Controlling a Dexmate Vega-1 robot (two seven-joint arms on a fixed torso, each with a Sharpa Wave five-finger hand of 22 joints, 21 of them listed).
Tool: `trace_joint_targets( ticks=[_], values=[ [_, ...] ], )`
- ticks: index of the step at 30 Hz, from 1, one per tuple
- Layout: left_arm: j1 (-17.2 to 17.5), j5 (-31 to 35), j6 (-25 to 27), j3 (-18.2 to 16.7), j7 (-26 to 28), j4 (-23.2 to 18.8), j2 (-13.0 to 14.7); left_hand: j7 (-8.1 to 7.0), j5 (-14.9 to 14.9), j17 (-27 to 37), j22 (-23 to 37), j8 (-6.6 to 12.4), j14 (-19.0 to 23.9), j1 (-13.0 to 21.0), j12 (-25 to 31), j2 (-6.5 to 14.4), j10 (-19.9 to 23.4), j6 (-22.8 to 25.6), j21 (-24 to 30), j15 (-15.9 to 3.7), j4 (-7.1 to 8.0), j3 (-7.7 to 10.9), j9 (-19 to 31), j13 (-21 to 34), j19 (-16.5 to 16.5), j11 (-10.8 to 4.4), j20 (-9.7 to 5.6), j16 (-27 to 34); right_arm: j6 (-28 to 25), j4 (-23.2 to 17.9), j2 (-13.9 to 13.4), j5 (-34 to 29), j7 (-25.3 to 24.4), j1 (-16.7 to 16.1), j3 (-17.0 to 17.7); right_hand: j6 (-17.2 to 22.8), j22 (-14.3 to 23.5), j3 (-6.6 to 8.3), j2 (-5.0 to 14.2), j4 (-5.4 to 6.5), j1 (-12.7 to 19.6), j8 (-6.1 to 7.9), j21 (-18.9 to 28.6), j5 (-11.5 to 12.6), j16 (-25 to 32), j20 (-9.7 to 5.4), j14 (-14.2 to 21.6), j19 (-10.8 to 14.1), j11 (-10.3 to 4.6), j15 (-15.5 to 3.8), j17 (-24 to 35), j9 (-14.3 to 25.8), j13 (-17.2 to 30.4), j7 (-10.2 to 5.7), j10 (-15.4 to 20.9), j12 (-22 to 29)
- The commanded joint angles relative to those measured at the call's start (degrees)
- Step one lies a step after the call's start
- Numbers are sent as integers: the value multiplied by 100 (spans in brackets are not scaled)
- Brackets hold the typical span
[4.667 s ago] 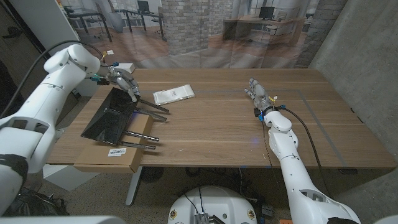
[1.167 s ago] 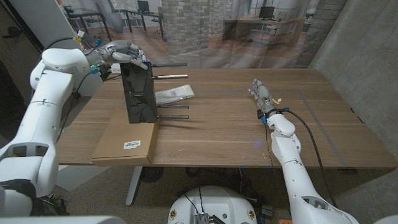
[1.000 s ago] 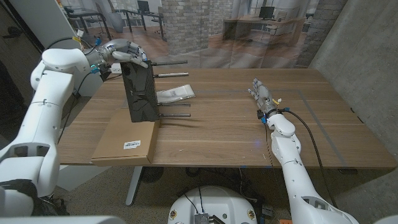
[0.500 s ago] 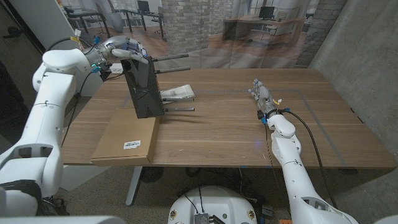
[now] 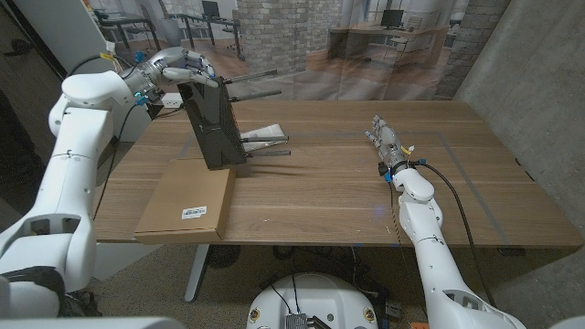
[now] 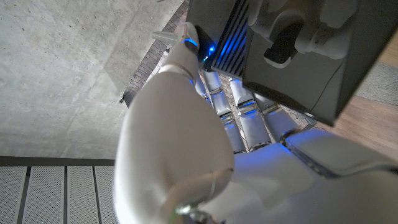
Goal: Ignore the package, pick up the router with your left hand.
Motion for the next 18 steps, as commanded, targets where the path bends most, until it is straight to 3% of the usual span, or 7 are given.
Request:
trace_joint_targets(
  ticks=[1, 18],
  values=[
    [90, -110, -5, -117, 172, -155, -110, 51, 30, 30, -4, 55, 888, 699, -37, 653, 104, 13, 55, -1255, 208, 288, 20, 22, -45, -32, -49, 18, 10, -60, 15, 9, 5, -50, 14, 11, 13, 17, 240, -26, 41, 42, 19, 43, 14, -75, -21, 53, 55, 21, 6, 26, 29, 33, 21, 39],
    [117, -290, -88, -236, 311, -216, -269, 63, 38, 79, -8, 85, 901, 683, -102, 641, 140, 10, 92, -1231, 215, 327, -18, 66, -75, -14, -43, -2, 11, -162, 59, -24, -36, -137, -3, 9, 13, 17, 246, -26, 44, 41, 19, 43, 14, -79, -23, 53, 42, 17, 6, 26, 29, 32, 20, 39]
  ],
)
